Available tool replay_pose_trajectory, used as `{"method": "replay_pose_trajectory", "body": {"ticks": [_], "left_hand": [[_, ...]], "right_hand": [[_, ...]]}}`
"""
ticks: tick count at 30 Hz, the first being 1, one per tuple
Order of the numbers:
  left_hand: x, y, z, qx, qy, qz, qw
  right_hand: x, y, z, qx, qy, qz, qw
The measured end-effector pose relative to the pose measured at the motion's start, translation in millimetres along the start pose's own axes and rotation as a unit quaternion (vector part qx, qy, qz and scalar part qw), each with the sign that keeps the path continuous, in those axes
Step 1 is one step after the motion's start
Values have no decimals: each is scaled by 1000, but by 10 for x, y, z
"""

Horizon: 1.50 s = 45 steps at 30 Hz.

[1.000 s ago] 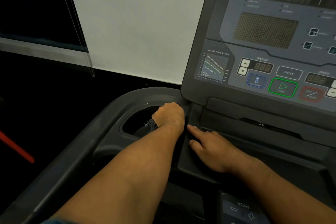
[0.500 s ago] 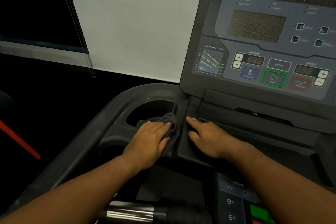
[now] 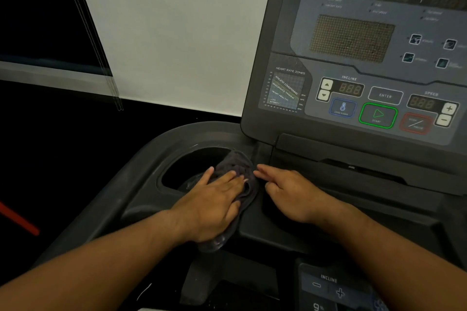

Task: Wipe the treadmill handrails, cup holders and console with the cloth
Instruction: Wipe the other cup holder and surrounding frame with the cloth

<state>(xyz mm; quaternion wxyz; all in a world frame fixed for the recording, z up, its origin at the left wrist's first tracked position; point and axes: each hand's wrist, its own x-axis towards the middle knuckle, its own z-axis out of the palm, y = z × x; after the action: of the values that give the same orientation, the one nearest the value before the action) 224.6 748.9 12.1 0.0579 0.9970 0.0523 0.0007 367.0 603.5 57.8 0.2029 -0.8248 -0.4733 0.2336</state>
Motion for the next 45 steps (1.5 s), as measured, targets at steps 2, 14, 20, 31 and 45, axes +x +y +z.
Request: {"method": "replay_pose_trajectory", "body": {"ticks": [2, 14, 20, 31, 45], "left_hand": [[195, -57, -48, 12, -28, -8, 1000], [1085, -374, 4, -12, 45, 18, 999], [776, -188, -22, -130, 133, 10, 983], [-489, 119, 129, -120, 130, 57, 982], [590, -62, -55, 90, 43, -18, 995]], "right_hand": [[-9, -18, 28, 19, 25, -3, 999], [2, -26, 106, -6, 33, 5, 999], [-13, -21, 117, 69, 37, 30, 996], [-35, -124, 46, 50, 12, 38, 998], [-36, -84, 102, 27, 43, 38, 998]]}}
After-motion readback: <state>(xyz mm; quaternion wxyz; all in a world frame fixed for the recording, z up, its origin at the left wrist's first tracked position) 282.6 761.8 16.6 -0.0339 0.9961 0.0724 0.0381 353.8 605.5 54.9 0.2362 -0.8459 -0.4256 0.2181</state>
